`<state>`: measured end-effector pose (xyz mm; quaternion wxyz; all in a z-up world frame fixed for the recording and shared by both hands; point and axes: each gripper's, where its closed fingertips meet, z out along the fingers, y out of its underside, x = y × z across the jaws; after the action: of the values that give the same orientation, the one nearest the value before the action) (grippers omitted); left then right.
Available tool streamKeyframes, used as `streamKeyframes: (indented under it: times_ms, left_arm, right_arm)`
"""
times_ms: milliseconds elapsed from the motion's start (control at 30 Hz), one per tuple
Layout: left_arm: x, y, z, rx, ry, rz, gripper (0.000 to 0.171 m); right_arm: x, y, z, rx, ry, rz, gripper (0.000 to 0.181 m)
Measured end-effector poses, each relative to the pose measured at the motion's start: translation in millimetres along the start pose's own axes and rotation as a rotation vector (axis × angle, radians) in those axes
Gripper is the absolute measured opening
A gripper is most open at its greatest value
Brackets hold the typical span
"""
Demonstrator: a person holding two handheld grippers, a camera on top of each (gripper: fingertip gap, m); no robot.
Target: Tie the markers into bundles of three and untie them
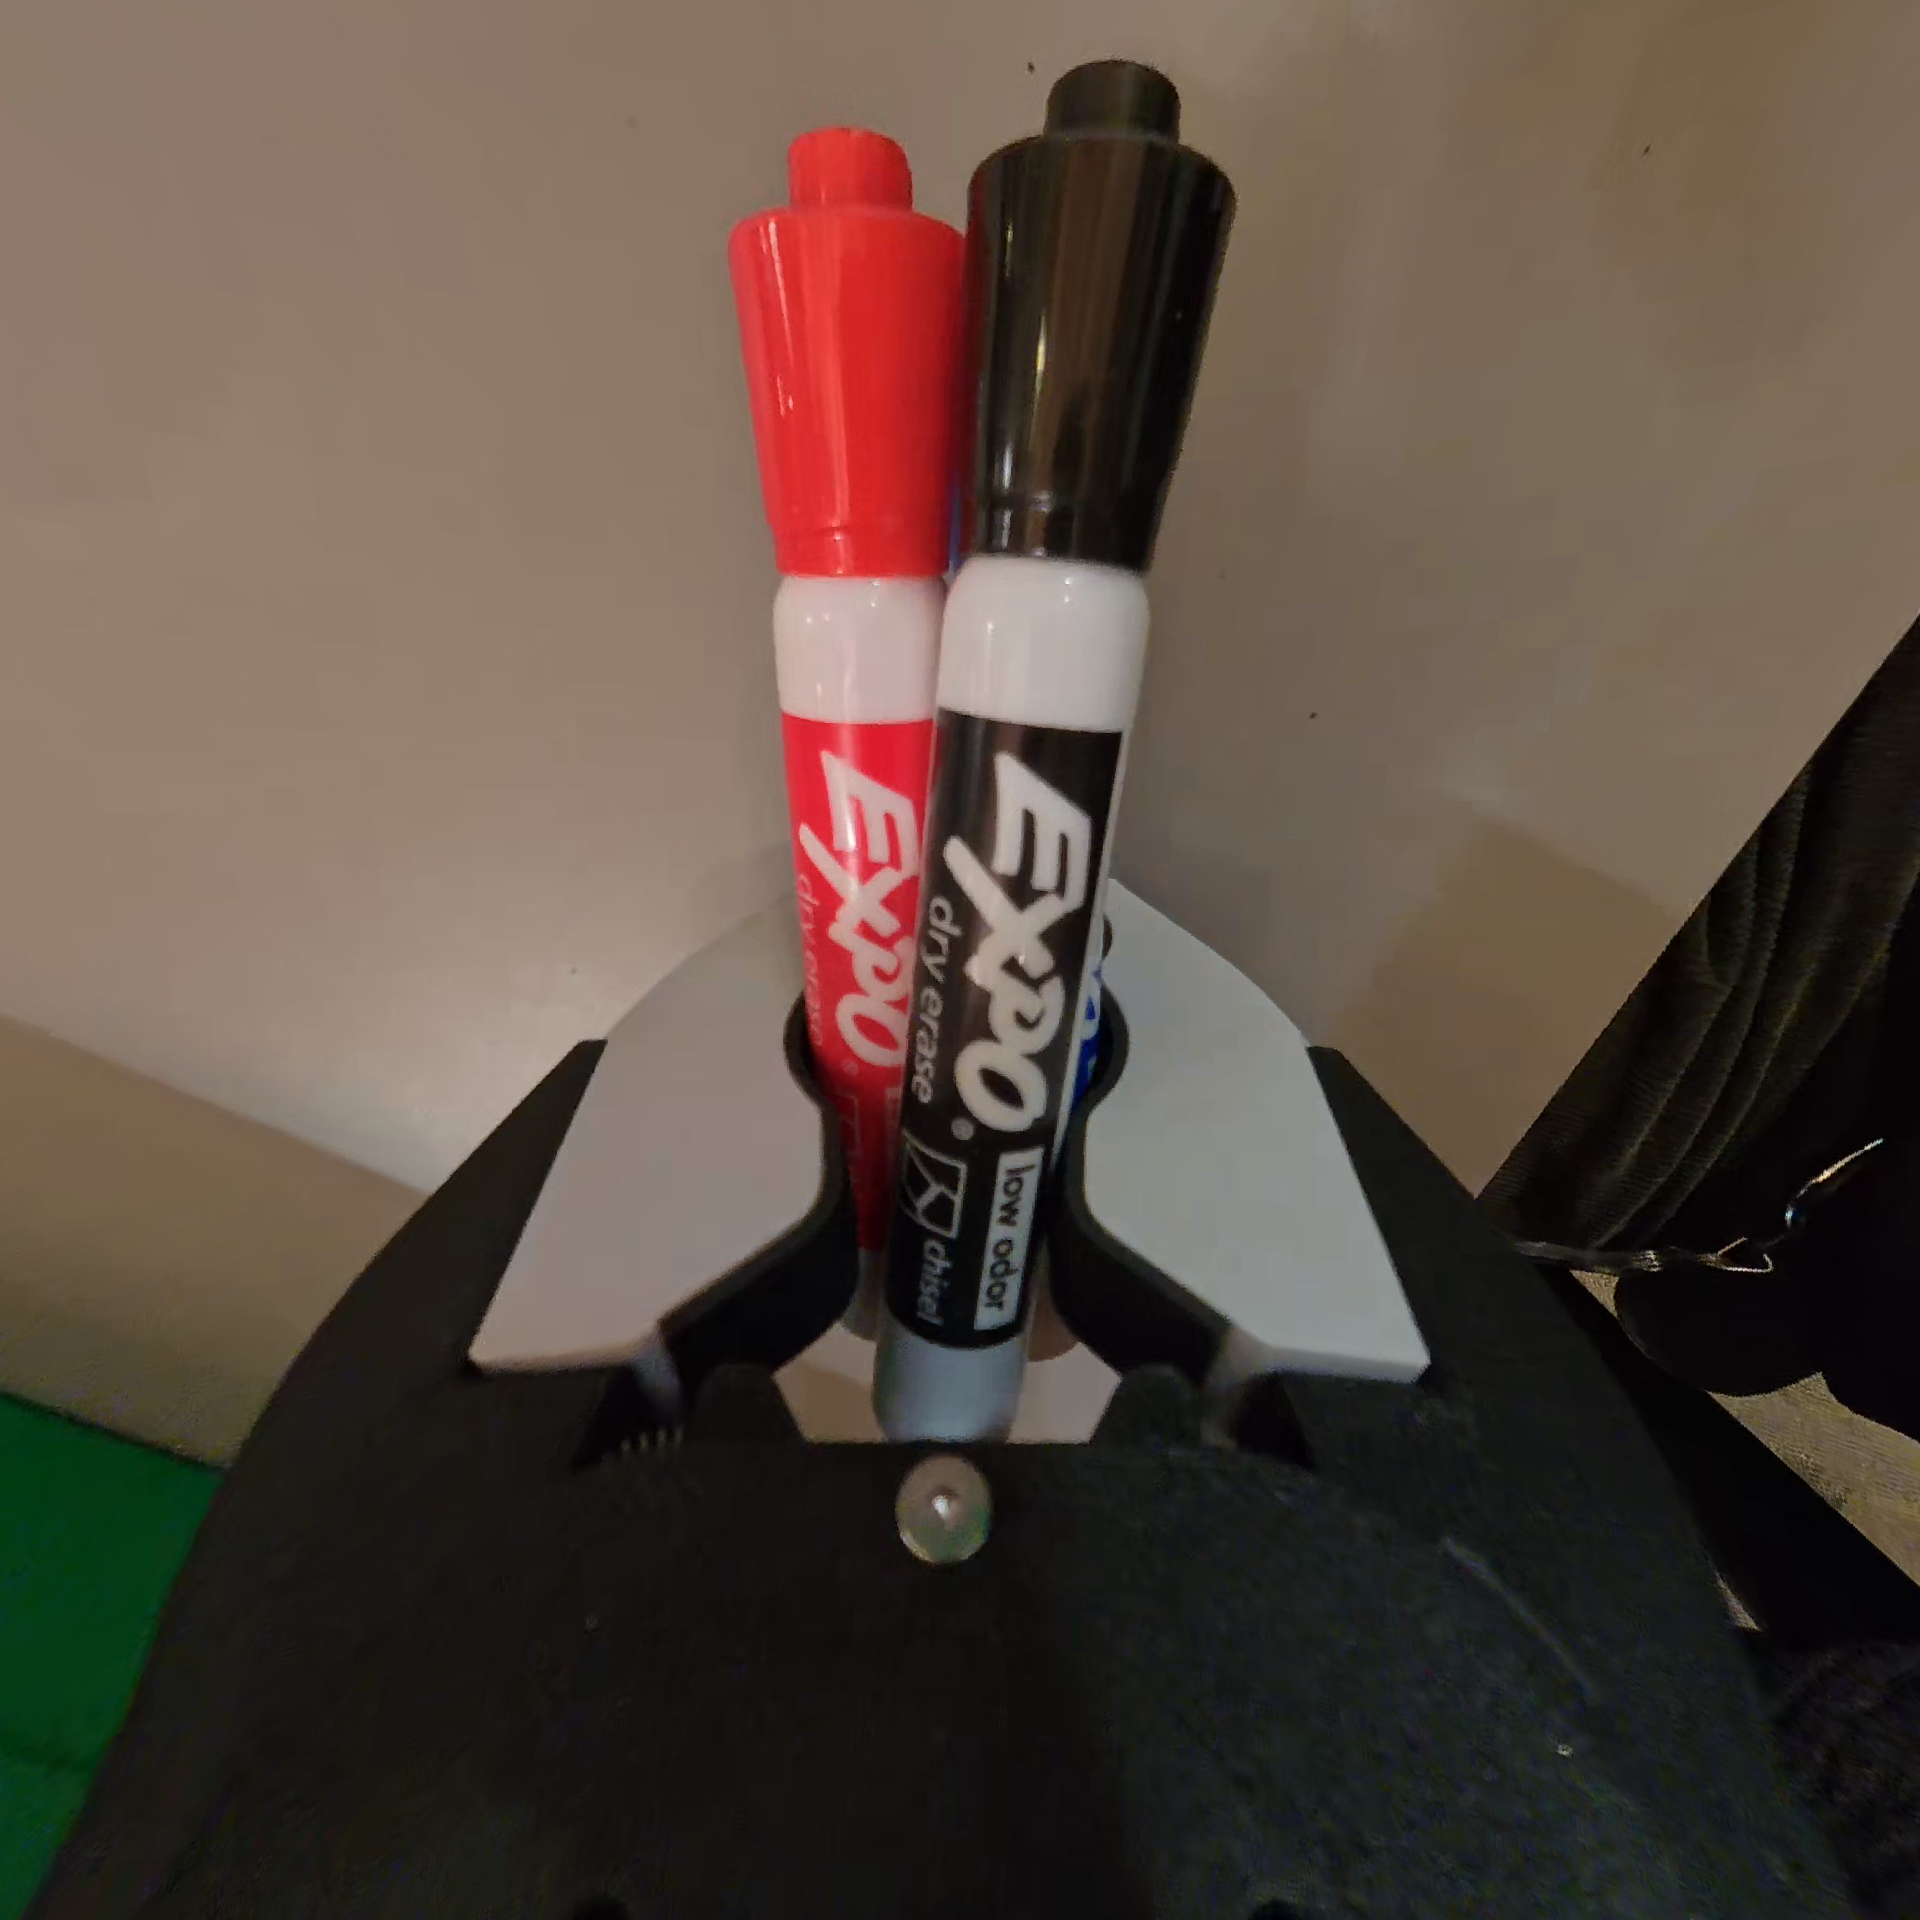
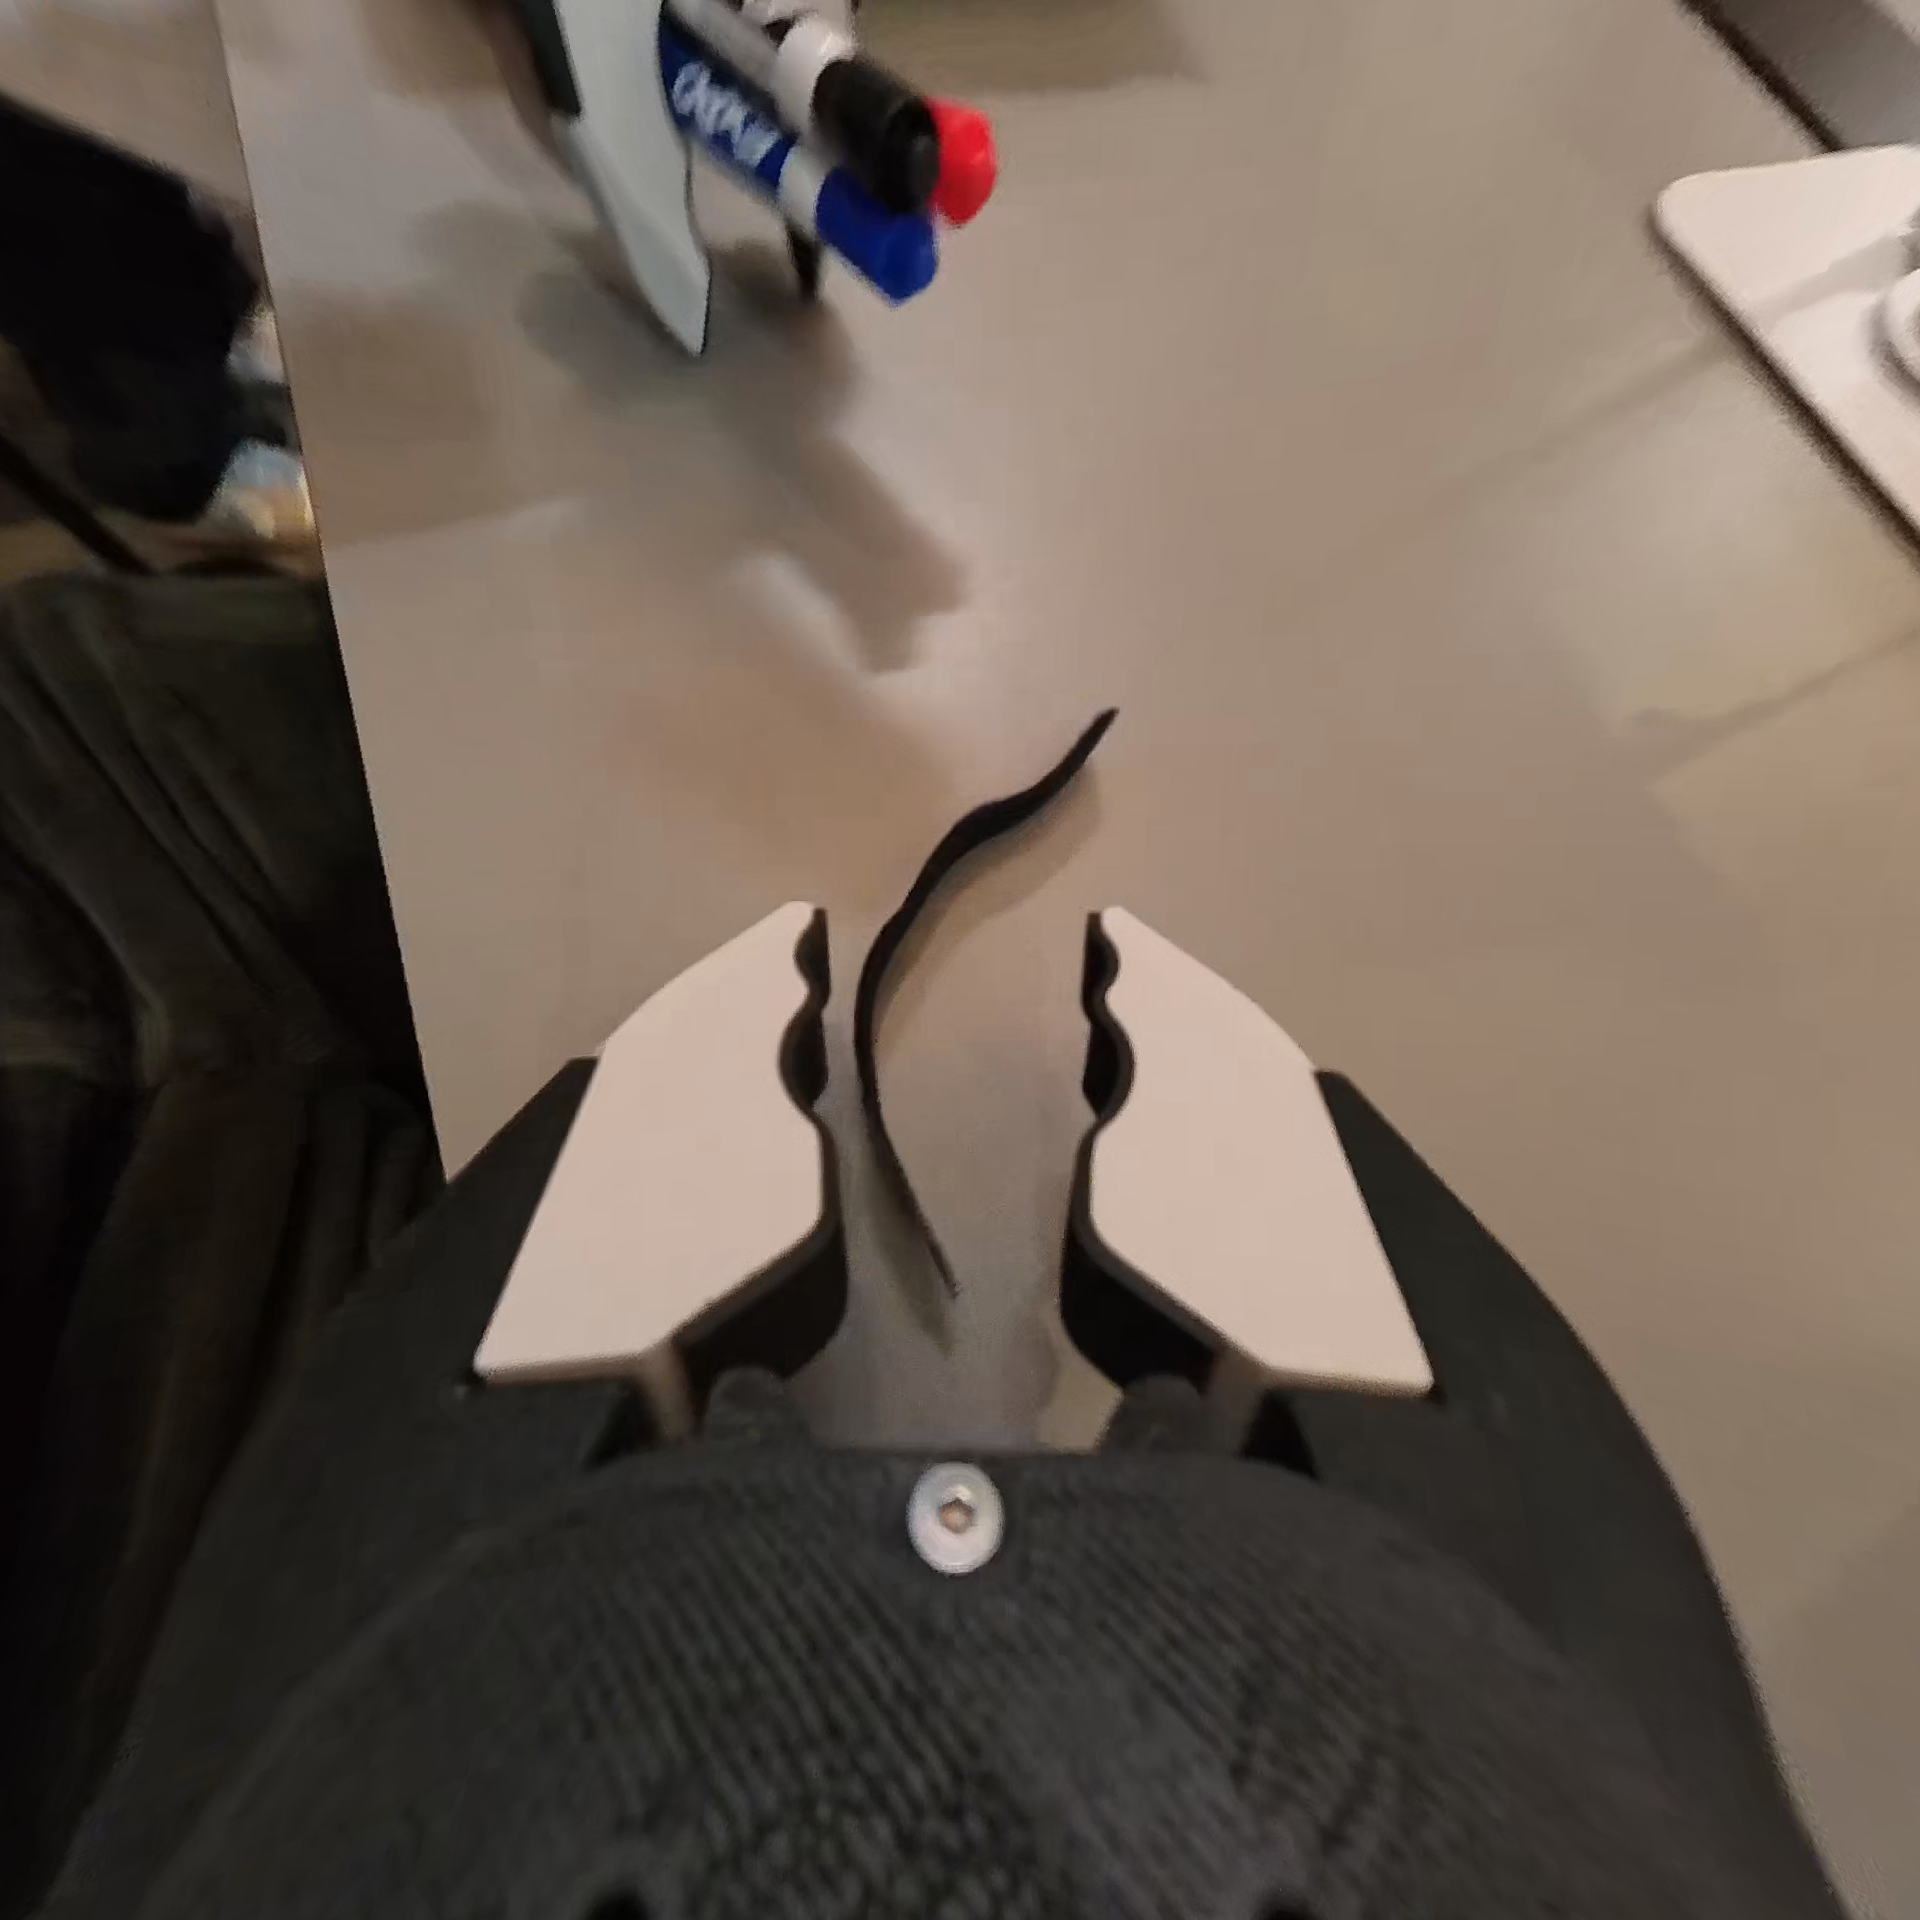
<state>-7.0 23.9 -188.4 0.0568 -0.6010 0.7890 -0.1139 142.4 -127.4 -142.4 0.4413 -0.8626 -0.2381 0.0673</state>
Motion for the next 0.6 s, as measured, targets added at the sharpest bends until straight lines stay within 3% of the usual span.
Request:
streamKeyframes:
  times_ms: [167, 300, 467, 600]
  left_arm:
    - [0, -1, 0, 0.035, 0.022, -0.014, 0.046]
    - [0, -1, 0, 0.016, 0.008, -0.004, 0.046]
    - [0, -1, 1, -0.037, -0.037, 0.019, 0.046]
    - [1, -1, 1, -0.057, -0.042, 0.0, 0.045]
  right_arm:
    - [18, -21, -28, 0.17, 0.089, 0.159, 0.052]
    - [17, -32, -39, 0.205, 0.137, 0.245, 0.039]
    - [-11, -13, -1, 0.009, 0.076, 0.306, 0.035]
    - [1, 8, 17, -0.175, 0.176, 0.22, 0.033]
